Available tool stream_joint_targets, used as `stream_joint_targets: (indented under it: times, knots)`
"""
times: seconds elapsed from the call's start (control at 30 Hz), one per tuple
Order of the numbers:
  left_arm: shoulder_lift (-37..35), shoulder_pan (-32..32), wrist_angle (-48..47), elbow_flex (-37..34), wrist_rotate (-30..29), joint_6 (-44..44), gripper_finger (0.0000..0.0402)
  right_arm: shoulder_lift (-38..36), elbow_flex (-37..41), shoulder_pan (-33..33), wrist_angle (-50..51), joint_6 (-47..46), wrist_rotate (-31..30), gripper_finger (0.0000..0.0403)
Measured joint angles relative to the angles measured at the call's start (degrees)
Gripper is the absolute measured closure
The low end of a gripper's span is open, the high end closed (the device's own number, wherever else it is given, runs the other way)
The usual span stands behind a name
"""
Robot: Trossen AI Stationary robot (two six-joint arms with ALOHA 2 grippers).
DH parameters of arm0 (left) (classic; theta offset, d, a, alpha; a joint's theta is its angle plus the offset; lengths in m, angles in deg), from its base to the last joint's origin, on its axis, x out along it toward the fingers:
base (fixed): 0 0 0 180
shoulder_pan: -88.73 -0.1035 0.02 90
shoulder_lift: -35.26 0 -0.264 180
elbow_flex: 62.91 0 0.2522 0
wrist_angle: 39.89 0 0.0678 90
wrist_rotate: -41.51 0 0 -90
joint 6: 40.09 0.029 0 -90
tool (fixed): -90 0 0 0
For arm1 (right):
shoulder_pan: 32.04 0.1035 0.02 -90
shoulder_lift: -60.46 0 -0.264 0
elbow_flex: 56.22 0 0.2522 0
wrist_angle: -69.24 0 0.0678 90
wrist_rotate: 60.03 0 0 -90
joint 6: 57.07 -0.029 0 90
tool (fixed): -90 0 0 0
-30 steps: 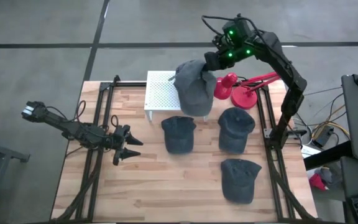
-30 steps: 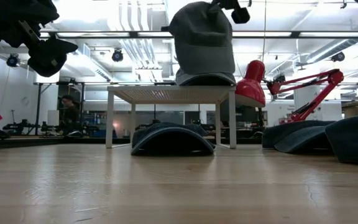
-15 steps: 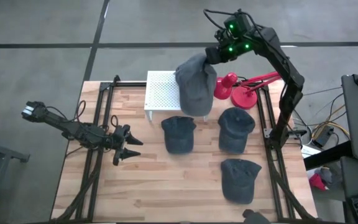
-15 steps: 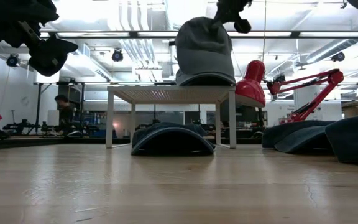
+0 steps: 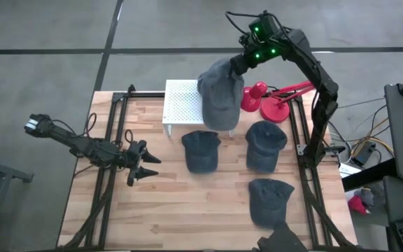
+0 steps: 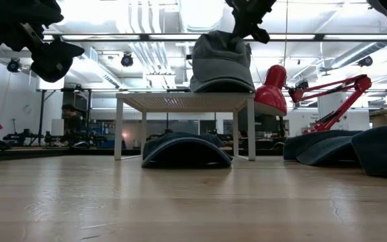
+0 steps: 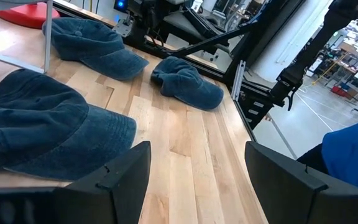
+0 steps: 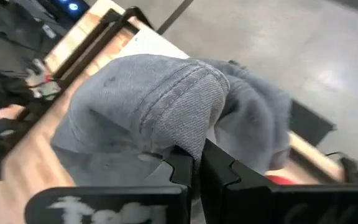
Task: Pick & Place hat
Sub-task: Stack the gray cap on the gray cap on the shelf
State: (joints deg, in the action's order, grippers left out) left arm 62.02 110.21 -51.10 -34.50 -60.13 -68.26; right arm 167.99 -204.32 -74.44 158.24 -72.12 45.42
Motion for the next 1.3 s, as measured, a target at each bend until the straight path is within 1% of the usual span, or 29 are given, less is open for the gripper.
stream_joint_targets:
  times: [0.17,0.37,0.63,0.87,1.07,1.3]
  knots:
    - [0.0,-0.02,0.01,-0.01,0.0,-0.02,0.014,0.04,0.0,-0.33,1.7,5.07,-2.35,0.0394]
    - [0.0,-0.02,0.02,-0.02,0.0,-0.13,0.014,0.13,0.33,-0.26,1.97,10.11,-2.55,0.0394]
    - [0.0,-0.02,0.02,0.0,0.0,-0.15,0.014,0.17,1.28,-0.26,1.5,12.87,-2.55,0.0388]
    - [0.0,0.0,0.02,-0.01,0.01,-0.15,0.014,0.17,4.49,-0.26,-1.26,13.39,-2.16,0.0332]
    - [0.0,-0.02,0.02,0.0,0.02,-0.13,0.014,0.2,6.78,-0.31,-3.58,16.75,-2.15,0.0285]
    - [0.0,0.0,0.01,0.0,0.0,-0.13,0.014,0.2,6.91,-0.26,-10.8,19.78,-2.07,0.0249]
